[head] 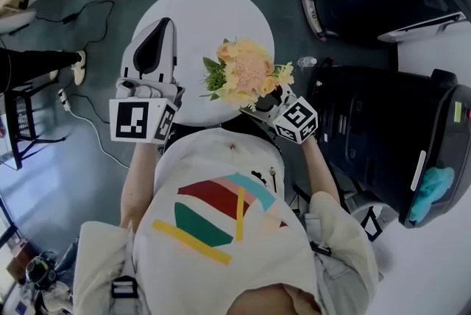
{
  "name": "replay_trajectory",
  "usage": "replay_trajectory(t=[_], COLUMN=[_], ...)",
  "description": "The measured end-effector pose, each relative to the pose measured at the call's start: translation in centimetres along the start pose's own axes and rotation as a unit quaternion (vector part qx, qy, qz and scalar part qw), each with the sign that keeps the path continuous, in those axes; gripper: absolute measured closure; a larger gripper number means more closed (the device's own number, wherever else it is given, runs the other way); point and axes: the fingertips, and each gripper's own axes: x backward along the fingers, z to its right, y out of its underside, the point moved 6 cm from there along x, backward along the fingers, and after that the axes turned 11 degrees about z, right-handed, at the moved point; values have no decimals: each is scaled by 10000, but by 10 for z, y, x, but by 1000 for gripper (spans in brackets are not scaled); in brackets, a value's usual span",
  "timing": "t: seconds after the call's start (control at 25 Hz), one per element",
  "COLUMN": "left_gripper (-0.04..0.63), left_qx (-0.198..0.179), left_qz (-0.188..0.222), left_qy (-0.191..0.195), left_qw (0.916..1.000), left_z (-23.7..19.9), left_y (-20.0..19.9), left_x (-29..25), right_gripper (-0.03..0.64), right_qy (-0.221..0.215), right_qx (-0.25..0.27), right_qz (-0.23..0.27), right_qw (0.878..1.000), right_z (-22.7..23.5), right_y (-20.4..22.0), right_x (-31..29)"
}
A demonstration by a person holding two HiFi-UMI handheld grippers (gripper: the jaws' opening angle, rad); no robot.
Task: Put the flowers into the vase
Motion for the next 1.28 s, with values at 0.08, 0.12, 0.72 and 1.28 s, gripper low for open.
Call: replay_trajectory(t=[0.08, 0.12, 0.72, 1.28], left_gripper=[588, 588, 588, 589], left_qx=[-2, -2, 52, -147], left_qz=[0, 4, 389, 1423], left_qy=[1, 6, -125, -388], left_qw=[10000, 10000, 9992, 9889], left_z=[0, 1, -4, -3], left_y=[0, -1, -17, -109], left_x=[0, 1, 7, 11], right_gripper=[219, 219, 224, 606], right_qy=[87, 137, 2048, 2439], right_qx=[-90, -120, 343, 1222], right_qz=[28, 32, 1659, 3752], right_qw=[9999, 9998, 9640, 8859], right_z=[2, 3, 9, -38], right_y=[2, 4, -120, -320], right_x=[7, 11, 100, 102])
